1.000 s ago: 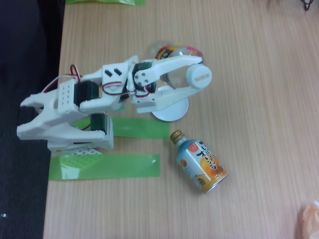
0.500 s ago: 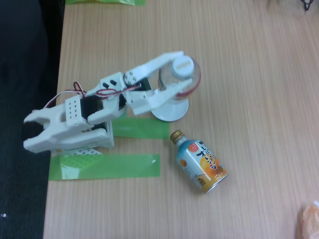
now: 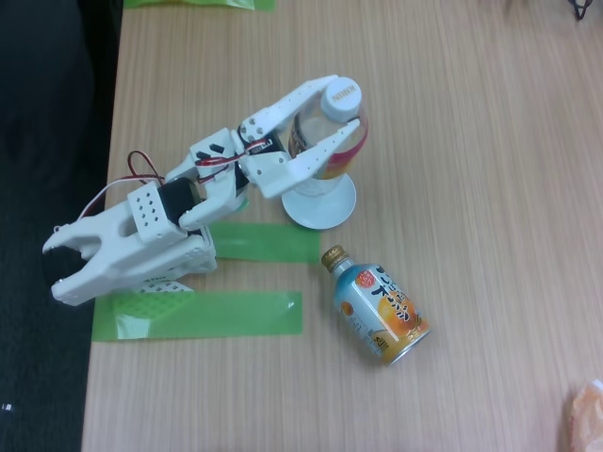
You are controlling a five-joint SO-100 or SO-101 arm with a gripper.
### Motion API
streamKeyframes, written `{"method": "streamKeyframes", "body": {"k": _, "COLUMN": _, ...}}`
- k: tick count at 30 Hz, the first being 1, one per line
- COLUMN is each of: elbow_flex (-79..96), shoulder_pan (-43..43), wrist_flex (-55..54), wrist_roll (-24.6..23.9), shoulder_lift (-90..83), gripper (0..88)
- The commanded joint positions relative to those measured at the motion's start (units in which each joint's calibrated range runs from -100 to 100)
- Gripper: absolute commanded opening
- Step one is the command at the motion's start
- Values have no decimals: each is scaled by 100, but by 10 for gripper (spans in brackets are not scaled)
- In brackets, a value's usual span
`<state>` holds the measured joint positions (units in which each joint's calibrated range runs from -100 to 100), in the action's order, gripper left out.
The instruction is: Pick up the plastic bottle and stand it up on the white place
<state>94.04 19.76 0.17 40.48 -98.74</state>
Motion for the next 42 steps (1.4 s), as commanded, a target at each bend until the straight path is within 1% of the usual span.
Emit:
{"method": "streamKeyframes", "body": {"k": 1, "elbow_flex": 26, "shoulder_pan": 9, "wrist_flex": -103, "wrist_roll": 27, "shoulder_lift": -42, "gripper": 87}}
{"method": "streamKeyframes", "body": {"k": 10, "elbow_flex": 117, "shoulder_pan": 9, "wrist_flex": -111, "wrist_roll": 32, "shoulder_lift": -42, "gripper": 87}}
{"method": "streamKeyframes", "body": {"k": 14, "elbow_flex": 135, "shoulder_pan": 24, "wrist_flex": -111, "wrist_roll": 279, "shoulder_lift": -42, "gripper": 88}}
{"method": "streamKeyframes", "body": {"k": 22, "elbow_flex": 198, "shoulder_pan": 24, "wrist_flex": -120, "wrist_roll": 279, "shoulder_lift": -42, "gripper": 88}}
{"method": "streamKeyframes", "body": {"k": 29, "elbow_flex": 524, "shoulder_pan": 291, "wrist_flex": -901, "wrist_roll": 284, "shoulder_lift": -42, "gripper": 87}}
{"method": "streamKeyframes", "body": {"k": 38, "elbow_flex": 533, "shoulder_pan": 298, "wrist_flex": -918, "wrist_roll": 294, "shoulder_lift": -25, "gripper": 87}}
{"method": "streamKeyframes", "body": {"k": 42, "elbow_flex": 533, "shoulder_pan": 313, "wrist_flex": -918, "wrist_roll": 509, "shoulder_lift": -17, "gripper": 85}}
